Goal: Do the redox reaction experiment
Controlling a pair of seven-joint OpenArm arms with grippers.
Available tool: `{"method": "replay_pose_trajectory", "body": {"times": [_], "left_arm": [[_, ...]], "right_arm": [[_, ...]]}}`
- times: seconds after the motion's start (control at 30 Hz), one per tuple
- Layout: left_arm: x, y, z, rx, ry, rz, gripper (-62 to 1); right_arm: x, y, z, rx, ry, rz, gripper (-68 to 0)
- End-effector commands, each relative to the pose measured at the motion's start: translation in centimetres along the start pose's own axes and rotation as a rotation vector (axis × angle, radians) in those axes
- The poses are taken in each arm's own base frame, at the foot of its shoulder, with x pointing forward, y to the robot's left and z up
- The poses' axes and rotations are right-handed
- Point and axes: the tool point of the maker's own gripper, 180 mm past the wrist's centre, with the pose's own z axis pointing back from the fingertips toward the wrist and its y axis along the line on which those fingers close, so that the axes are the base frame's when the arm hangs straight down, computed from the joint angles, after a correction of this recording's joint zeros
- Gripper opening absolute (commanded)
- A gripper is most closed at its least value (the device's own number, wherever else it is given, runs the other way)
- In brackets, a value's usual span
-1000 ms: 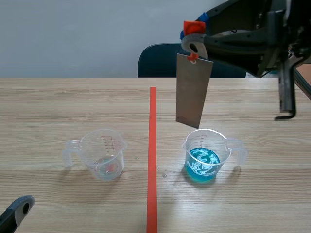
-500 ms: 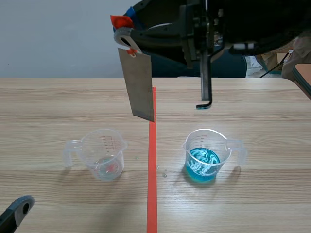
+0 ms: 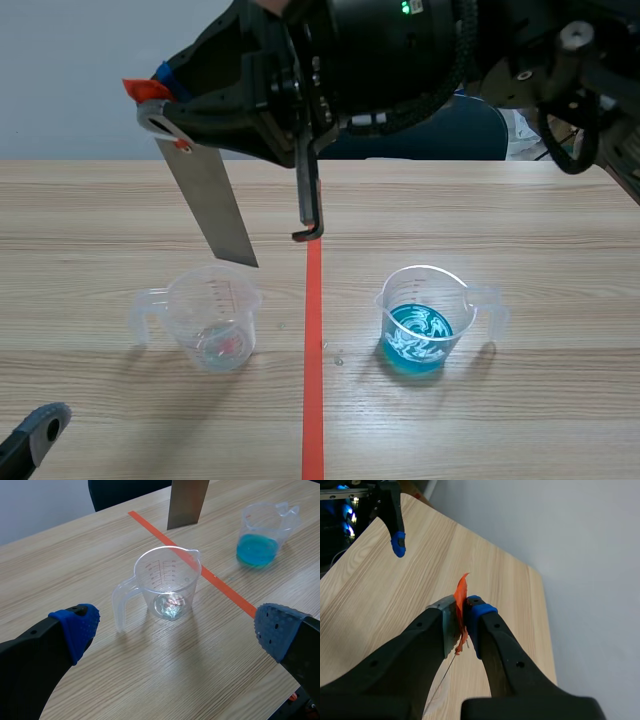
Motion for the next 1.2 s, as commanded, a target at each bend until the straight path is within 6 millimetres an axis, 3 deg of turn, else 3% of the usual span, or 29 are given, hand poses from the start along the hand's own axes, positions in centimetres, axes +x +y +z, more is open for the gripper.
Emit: {"method": "replay_pose_trajectory", "body": {"times": [0.0,0.43,1.17], "left_arm": [[0.7,0.0,-0.1,0.005,-0.033,0.007,1.4],[0.7,0.0,-0.1,0.005,-0.033,0.007,1.4],[0.7,0.0,-0.1,0.005,-0.033,0.007,1.4]], "right_arm": [[1.3,-0.6,-0.2,0.002,-0.037,0.016,-66.9],[1.0,-0.8,-2.9,0.028,-0.033,-0.096,-66.9],[0.8,-1.2,-3.8,0.029,-0.012,-0.117,-66.9]]}}
